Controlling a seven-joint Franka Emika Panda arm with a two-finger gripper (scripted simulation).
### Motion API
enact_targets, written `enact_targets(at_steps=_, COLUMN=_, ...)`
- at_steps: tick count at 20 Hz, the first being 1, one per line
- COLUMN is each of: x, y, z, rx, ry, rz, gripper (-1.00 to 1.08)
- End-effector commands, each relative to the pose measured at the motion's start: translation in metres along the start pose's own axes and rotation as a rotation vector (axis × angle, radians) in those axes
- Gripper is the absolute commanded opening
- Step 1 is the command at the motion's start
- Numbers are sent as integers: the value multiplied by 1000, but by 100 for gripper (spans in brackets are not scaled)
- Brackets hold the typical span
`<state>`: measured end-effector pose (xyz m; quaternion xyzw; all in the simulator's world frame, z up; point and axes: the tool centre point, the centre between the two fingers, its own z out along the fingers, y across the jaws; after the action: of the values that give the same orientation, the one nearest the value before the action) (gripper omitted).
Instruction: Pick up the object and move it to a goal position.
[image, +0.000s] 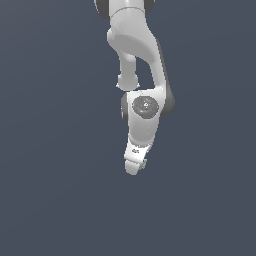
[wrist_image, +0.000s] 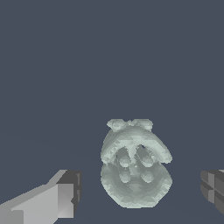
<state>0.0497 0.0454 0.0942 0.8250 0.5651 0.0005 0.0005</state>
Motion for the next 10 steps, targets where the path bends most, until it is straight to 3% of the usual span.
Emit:
enact_targets(at_steps=1, x=0, y=-1, z=12, rx=1, ry=0, rz=-2, gripper=100)
enact_targets(at_steps=10, x=0, y=-1, z=41, rx=1, ry=0, rz=-4, gripper=100)
